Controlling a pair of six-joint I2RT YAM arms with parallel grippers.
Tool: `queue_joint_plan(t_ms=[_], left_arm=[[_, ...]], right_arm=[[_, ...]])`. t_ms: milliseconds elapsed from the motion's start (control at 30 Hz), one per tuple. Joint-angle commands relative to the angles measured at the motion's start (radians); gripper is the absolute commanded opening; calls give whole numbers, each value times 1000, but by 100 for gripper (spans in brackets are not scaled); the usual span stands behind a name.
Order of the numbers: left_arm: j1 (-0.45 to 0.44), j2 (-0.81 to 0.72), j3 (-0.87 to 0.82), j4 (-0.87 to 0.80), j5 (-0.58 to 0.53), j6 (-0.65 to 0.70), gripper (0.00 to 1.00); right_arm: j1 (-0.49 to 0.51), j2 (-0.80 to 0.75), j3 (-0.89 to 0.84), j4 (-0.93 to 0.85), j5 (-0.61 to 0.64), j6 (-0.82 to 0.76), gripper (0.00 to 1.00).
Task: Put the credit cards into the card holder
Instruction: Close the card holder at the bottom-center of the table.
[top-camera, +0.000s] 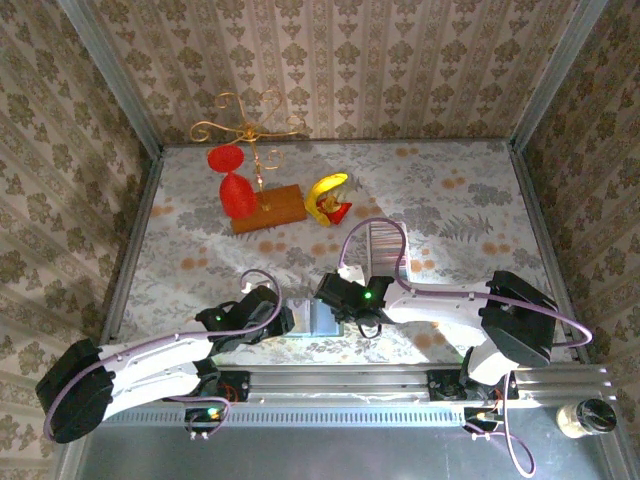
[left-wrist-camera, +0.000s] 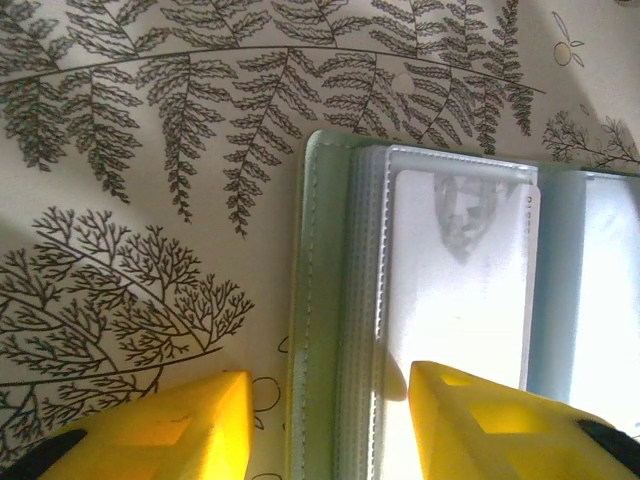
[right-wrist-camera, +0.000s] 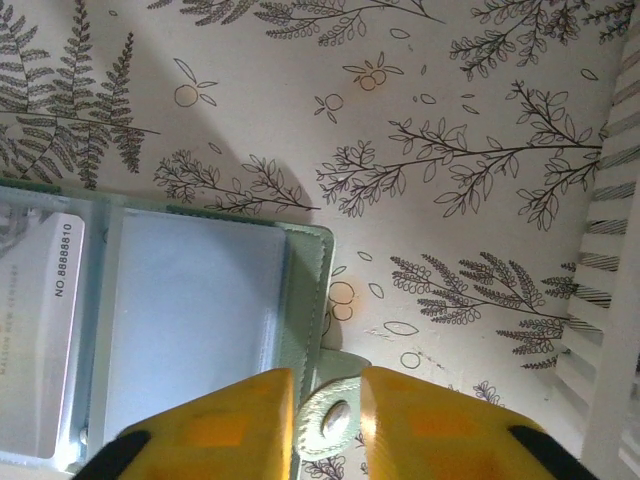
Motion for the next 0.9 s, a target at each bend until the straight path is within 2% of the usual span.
queue_joint_plan(t_ms=[0,133,333,700,767,867], left_arm=[[-21,26,-5,121,99,-10,45],[-20,28,-5,123,99,-13,45],[-20,27,-9,131,102,-19,45],[-20,26,-16,152,104,-48,43],[-21,26,-19,163,104,-52,43],[-20,28,-17,167,103,-57,43]], right_arm=[[4,-19,-12,-46,50,24,19],[4,-21,-14,-48,50,24,15],[4,-18,-17,-60,49,32,16],[4,-37,-50,-73,45,53,9],[4,-41,-58,-72,46,57,10],[4,-44,-62,-82,48,61,17]])
